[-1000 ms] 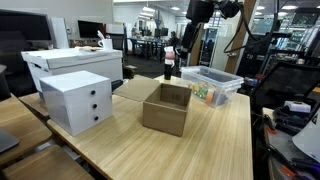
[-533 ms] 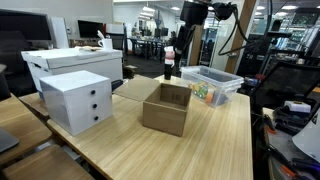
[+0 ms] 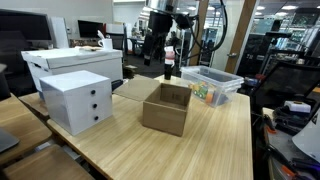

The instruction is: Close the top of the brown box

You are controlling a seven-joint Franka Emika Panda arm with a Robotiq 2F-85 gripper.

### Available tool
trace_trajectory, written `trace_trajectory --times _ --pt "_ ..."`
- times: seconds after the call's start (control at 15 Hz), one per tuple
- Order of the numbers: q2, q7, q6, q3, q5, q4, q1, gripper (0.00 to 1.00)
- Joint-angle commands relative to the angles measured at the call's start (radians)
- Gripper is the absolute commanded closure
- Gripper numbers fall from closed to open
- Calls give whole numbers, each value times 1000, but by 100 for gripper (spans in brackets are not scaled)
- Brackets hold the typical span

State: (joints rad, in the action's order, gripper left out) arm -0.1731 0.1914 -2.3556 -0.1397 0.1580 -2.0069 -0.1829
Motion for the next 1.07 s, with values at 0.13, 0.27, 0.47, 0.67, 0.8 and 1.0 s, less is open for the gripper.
trace_trajectory --times 0.13,0.27,0.47,0.67,0.8,1.0 --pt "-136 -86 -15 15 12 173 5 0" --pt "-181 -116 -40 24 13 222 7 0" --pt "-255 -160 -51 29 -6 305 13 0" --pt "-214 -110 -30 41 2 259 -6 0" --pt "-215 -110 -30 41 2 259 -7 0" --pt "-232 -103 -20 43 5 274 -13 0"
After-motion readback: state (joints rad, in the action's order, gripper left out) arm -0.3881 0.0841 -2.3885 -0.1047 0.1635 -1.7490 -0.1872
